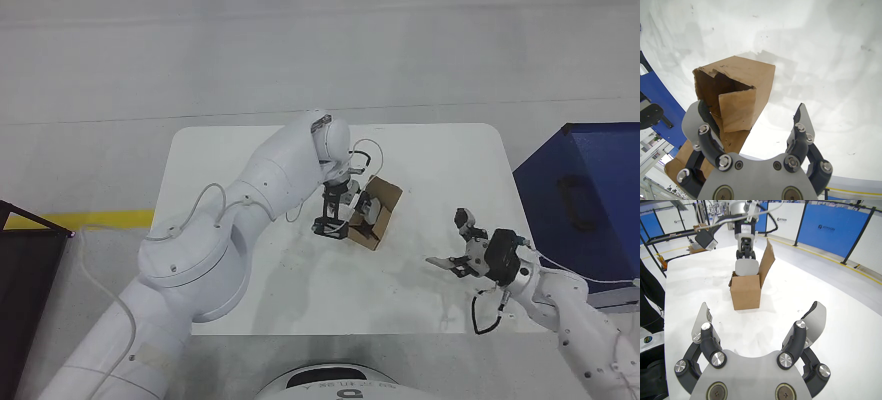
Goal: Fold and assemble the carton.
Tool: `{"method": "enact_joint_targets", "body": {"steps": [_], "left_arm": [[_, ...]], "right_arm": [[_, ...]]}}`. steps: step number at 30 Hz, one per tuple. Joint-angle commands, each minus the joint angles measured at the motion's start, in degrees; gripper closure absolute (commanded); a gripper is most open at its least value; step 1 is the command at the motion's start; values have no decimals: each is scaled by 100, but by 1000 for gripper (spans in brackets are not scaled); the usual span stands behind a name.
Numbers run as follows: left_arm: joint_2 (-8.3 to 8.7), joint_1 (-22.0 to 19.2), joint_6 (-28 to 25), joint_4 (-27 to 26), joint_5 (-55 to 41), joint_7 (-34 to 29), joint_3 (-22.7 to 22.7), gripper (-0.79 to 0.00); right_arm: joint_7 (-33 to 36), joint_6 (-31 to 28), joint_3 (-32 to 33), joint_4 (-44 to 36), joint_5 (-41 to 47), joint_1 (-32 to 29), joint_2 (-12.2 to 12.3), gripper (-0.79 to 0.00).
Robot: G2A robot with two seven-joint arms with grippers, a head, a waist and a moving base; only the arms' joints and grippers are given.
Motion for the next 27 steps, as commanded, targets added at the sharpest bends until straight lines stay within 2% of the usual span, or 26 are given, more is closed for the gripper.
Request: {"method": "enact_joint_targets", "body": {"steps": [1, 3, 4, 5, 11, 24, 25, 26, 27], "left_arm": [[13, 11, 33, -21, 0, 10, 0, -296], [24, 22, 108, -75, 0, 60, 0, -188], [30, 18, 138, -105, 0, 80, 0, -71], [37, 4, 163, -139, 0, 101, 0, -9], [114, -96, 197, -226, -98, 165, -33, 0], [267, -166, -108, -546, -154, 48, -24, 0], [282, -178, -153, -582, -147, 24, -23, -132], [296, -188, -207, -620, -139, 1, -22, -323], [312, -198, -257, -661, -144, -15, -26, -785]], "right_arm": [[-359, 35, 292, -60, -133, -313, 21, -785], [-545, 77, 479, -135, -215, -545, 30, -785], [-609, 76, 549, -165, -240, -626, 32, -785], [-650, 87, 602, -179, -247, -687, 32, -785], [-683, 26, 665, -228, -277, -737, 19, -785], [-499, -134, 553, -199, -308, -458, -20, -785], [-482, -141, 540, -199, -309, -433, -23, -785], [-458, -145, 525, -201, -318, -410, -27, -785], [-444, -138, 512, -204, -323, -388, -31, -785]]}}
